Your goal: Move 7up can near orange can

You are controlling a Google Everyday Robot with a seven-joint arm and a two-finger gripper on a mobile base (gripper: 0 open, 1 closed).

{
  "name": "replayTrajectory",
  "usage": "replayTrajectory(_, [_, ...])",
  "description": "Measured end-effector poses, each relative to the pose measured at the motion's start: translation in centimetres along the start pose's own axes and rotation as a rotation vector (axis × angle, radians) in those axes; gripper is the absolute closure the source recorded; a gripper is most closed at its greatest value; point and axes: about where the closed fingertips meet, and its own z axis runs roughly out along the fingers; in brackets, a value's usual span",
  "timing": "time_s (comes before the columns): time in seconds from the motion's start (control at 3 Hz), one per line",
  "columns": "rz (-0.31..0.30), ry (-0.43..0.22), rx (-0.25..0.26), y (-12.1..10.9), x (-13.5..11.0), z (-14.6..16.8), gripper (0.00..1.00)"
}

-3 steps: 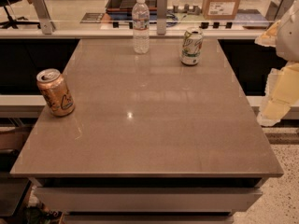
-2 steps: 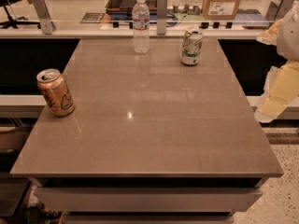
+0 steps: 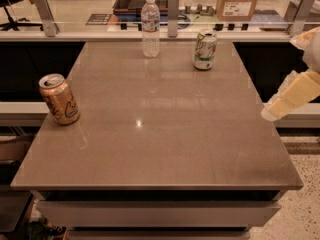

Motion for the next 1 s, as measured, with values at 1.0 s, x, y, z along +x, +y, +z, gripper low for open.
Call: replayTrajectory(1.0, [0.191, -0.298, 0.168, -8.4, -2.9, 5.7, 0.00])
